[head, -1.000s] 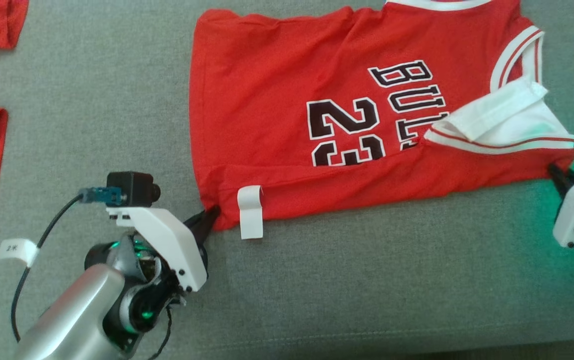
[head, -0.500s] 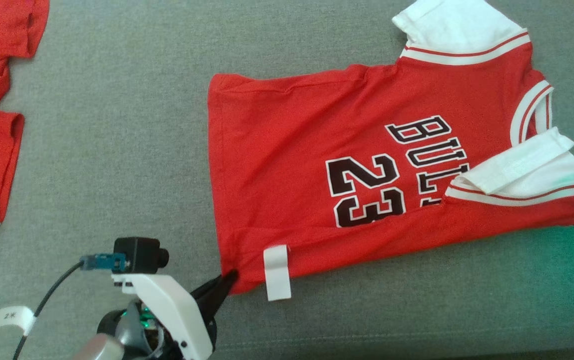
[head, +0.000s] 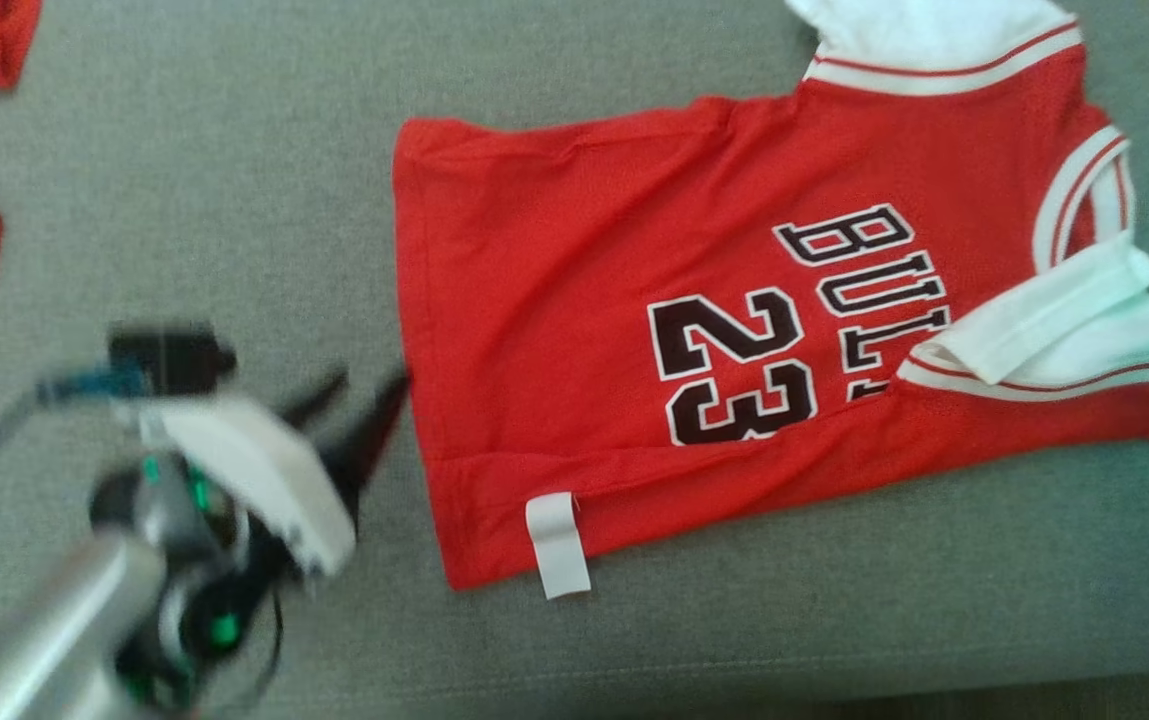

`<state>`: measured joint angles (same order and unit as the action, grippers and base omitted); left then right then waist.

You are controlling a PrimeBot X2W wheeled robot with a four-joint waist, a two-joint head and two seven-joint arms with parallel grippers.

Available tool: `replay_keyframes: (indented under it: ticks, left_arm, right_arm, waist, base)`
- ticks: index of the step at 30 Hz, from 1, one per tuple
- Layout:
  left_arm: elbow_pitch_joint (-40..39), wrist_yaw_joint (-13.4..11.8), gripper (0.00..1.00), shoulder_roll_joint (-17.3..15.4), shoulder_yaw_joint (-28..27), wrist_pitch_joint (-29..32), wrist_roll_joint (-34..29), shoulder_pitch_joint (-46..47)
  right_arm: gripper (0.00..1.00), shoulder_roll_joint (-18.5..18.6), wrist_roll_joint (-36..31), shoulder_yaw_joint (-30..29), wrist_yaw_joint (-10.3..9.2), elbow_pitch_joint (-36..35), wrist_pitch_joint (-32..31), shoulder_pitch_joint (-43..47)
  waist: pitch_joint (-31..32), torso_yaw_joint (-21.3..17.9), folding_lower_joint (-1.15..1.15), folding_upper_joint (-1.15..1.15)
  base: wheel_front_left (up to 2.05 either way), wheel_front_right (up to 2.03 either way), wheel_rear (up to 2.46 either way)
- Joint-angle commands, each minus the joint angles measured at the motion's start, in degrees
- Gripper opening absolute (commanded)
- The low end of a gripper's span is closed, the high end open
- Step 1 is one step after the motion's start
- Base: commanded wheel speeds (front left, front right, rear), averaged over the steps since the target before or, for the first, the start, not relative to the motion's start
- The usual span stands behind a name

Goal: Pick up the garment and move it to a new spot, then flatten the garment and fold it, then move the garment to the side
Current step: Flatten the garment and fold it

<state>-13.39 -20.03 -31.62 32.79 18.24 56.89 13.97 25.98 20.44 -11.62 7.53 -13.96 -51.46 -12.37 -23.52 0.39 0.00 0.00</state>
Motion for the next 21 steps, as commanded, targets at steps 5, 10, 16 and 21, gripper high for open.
replay_keyframes:
  ticks: [5, 10, 16, 21]
  left_arm:
    - [5.5, 1.2, 1.00, 2.8, -0.3, 2.9, -3.7, 17.4]
    - [15.1, 3.0, 1.00, 7.6, 3.2, 3.9, -6.8, 27.0]
    - [22.5, 5.0, 1.00, 11.5, 6.1, 2.1, -9.9, 32.7]
    - [25.3, 6.6, 1.00, 14.2, 7.6, 1.5, -10.1, 34.7]
  right_arm:
    - [1.00, 0.0, -3.3, 5.1, -0.04, 3.2, 1.2, -18.5]
    - [1.00, -3.2, -6.7, 10.0, -0.04, 14.5, 4.3, -30.9]
    - [1.00, -4.7, -11.0, 12.7, -0.04, 26.8, 9.2, -39.2]
    - [1.00, -4.7, -13.1, 12.1, -0.04, 33.7, 11.0, -42.5]
  waist:
    - [-6.7, 2.3, 0.00, 0.00]
    - [-9.1, 3.9, 0.00, 0.00]
    - [-10.4, 6.1, 0.00, 0.00]
    - [-10.6, 7.5, 0.00, 0.00]
  base:
    - [0.00, 0.00, 0.00]
    - [0.00, 0.00, 0.00]
    - [0.00, 0.00, 0.00]
    - [0.00, 0.00, 0.00]
